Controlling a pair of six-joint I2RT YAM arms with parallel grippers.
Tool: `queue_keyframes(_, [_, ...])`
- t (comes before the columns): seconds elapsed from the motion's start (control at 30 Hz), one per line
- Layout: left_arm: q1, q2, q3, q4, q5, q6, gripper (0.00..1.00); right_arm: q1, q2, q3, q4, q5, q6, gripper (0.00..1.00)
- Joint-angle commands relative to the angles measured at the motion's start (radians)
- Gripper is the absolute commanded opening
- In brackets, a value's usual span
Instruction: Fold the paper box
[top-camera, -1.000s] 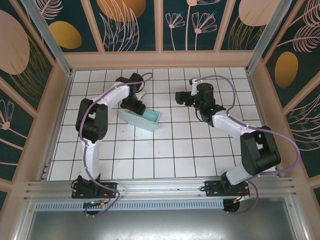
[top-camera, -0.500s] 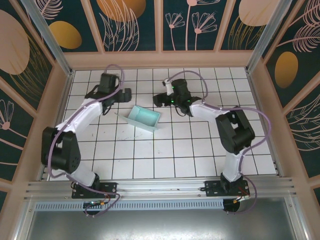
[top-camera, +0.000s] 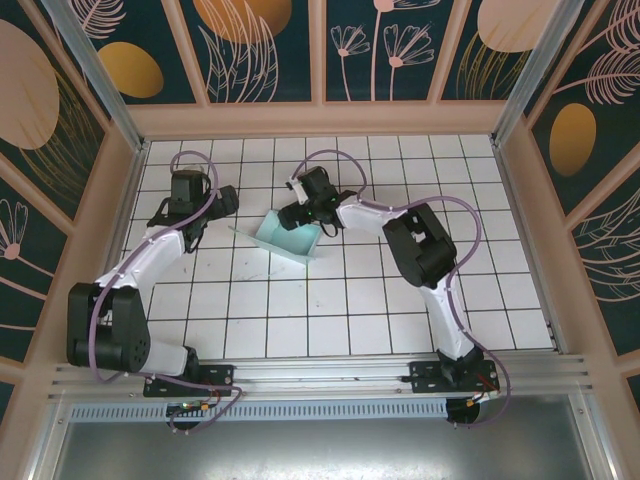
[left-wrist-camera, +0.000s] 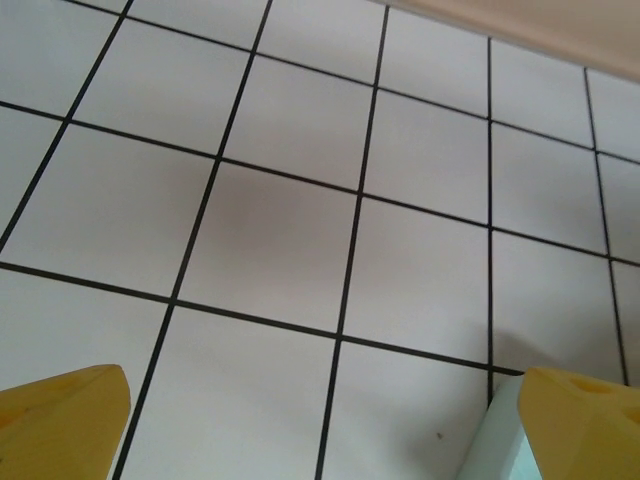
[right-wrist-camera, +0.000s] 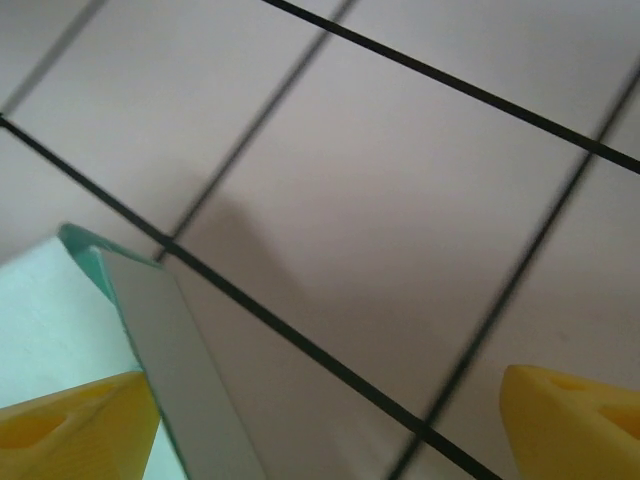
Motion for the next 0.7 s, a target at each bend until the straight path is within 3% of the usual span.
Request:
queue_keyframes(0.0, [0.000, -0.029, -0.010, 0.084, 0.039, -0.024, 0.98, -0.049, -0.068, -0.042, -0.010, 0.069, 0.063, 0.87])
queue_keyframes(0.23, [-0.001, -0.038, -0.036, 0.136, 0.069, -0.033, 0.99, -0.161, -0.243, -0.289, 0.051, 0.117, 0.201, 0.84])
queue_keyframes(0.47, [-0.001, -0.021, -0.058, 0.215, 0.146, -0.038, 0.98, -0.237, -0.484, -0.589, 0.160, 0.036, 0.252, 0.83])
queue_keyframes(0.67, [-0.002, -0.014, -0.085, 0.283, 0.212, -0.041, 0.99, -0.281, -0.575, -0.634, 0.202, -0.039, 0.212, 0.84])
